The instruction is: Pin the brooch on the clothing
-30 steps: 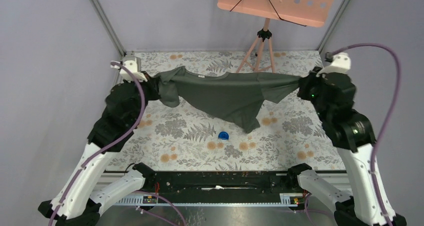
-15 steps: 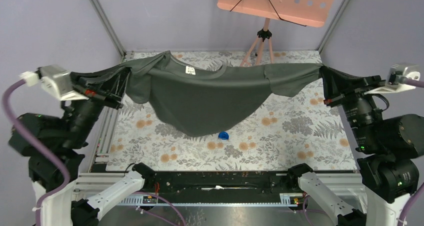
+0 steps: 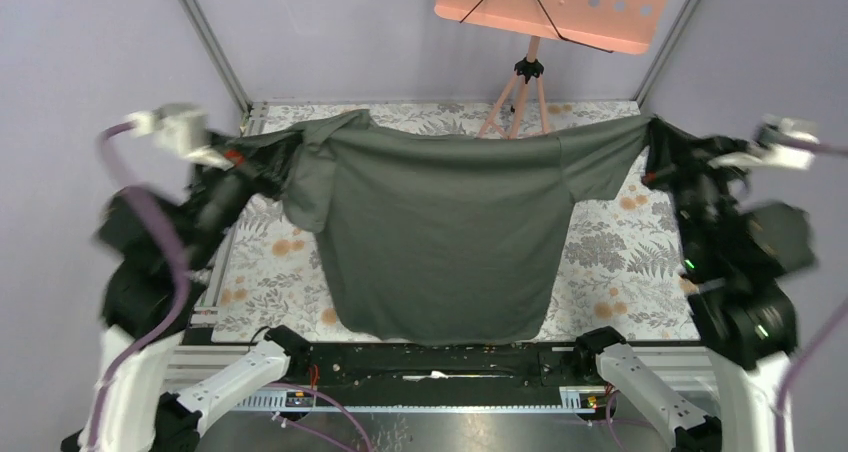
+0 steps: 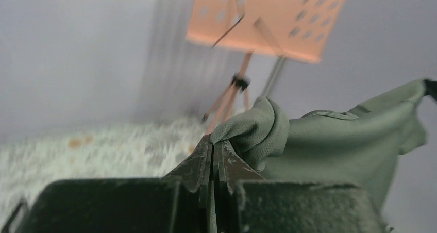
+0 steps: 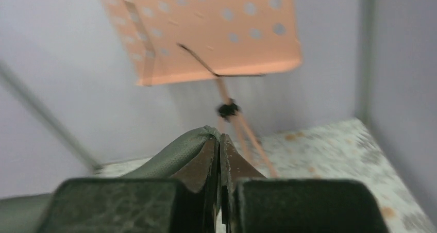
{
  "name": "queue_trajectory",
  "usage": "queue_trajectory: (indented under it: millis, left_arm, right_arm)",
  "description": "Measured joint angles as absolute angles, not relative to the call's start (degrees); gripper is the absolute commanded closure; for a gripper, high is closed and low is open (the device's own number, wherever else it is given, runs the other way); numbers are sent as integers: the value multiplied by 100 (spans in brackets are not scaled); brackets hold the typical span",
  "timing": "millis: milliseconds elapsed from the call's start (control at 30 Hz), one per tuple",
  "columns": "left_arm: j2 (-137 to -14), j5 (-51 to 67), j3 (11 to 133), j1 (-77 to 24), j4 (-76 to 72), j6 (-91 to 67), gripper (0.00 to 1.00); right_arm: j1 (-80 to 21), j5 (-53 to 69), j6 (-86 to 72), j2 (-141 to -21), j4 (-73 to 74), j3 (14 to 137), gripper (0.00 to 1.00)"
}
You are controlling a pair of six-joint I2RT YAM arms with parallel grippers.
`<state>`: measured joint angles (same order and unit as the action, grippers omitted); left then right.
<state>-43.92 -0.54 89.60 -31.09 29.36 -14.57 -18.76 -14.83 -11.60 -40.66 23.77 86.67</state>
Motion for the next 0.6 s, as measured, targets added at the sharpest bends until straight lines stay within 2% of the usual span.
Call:
queue_trajectory:
  millis: [133, 200, 267, 333, 400, 433, 500, 567, 600]
  left_arm:
    - [-5325, -64, 7979, -2499, 2792, -1892, 99]
    - [-6066, 113, 7559, -2095, 2587, -2115, 80]
    - [-6958, 231, 7210, -1822, 2329, -2220, 68]
    - [-7859, 303, 6928, -1649, 2187, -2290, 46]
    - [-8525, 301, 6860, -1562, 2224, -2270, 29]
    - [-8757, 307, 6860, -1544, 2220, -2261, 23]
    - [-8912, 311, 6860, -1540, 2213, -2209, 16]
    - [-8827, 340, 6825, -1540, 2032, -2185, 14]
    - [-8746, 357, 6777, -1546, 1881, -2180, 13]
  right_arm:
    - [-1874, -2840, -943, -4908, 1916, 7585, 100]
    - [-1865, -3288, -899, -5496, 1706, 7100, 100]
    - [-1844, -3555, -895, -6193, 1529, 6676, 100]
    - [-1802, -3699, -917, -6884, 1417, 6272, 100]
    - [-1765, -3717, -965, -7330, 1402, 6038, 95]
    - [-1752, -3719, -993, -7500, 1376, 5966, 90]
    - [-1741, -3704, -1052, -7732, 1295, 5911, 64]
    - [-1741, -3701, -1109, -7837, 1166, 5911, 48]
    - [-1739, -3701, -1125, -7872, 1096, 5911, 43]
